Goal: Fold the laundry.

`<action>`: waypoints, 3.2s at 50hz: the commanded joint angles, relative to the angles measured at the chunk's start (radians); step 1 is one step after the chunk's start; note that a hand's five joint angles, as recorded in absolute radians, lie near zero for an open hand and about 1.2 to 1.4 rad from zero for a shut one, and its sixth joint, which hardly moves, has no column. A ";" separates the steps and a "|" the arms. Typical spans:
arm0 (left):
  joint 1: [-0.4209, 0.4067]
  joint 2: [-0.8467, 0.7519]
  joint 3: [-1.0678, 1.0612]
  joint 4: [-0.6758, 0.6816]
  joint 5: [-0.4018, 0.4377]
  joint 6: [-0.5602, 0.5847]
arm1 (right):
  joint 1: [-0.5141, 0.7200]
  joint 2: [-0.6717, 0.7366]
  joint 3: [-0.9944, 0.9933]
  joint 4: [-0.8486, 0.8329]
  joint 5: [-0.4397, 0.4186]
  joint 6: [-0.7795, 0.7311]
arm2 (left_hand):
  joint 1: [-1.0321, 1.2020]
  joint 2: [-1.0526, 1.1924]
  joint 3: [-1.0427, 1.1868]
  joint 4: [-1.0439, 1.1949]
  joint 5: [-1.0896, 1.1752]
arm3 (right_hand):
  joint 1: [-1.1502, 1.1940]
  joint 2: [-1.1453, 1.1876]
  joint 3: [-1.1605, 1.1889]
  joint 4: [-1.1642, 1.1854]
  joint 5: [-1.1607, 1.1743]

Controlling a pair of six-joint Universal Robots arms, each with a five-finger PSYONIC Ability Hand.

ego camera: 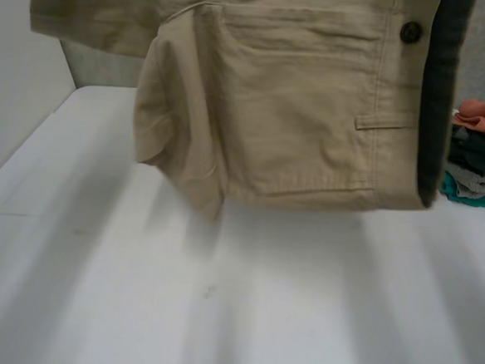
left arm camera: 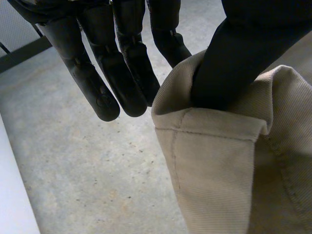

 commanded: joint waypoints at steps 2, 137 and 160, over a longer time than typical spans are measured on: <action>-0.001 -0.179 0.107 -0.043 0.047 -0.020 | -0.001 0.069 0.079 0.006 0.016 0.093 | 0.258 0.198 0.204 0.196 0.237 | 0.292 0.224 0.212 0.203 0.219; -0.144 0.017 -0.910 -0.300 -0.102 0.109 | 0.015 0.315 0.902 -0.309 -0.008 -0.318 | -0.855 -0.914 -0.909 -0.917 -0.876 | 0.292 0.224 0.212 0.202 0.219; -0.108 -0.157 -0.970 -0.198 -0.097 0.113 | 0.085 -0.015 0.850 -0.260 0.058 -0.005 | -0.778 -0.838 -0.832 -0.840 -0.799 | 0.292 0.224 0.212 0.203 0.219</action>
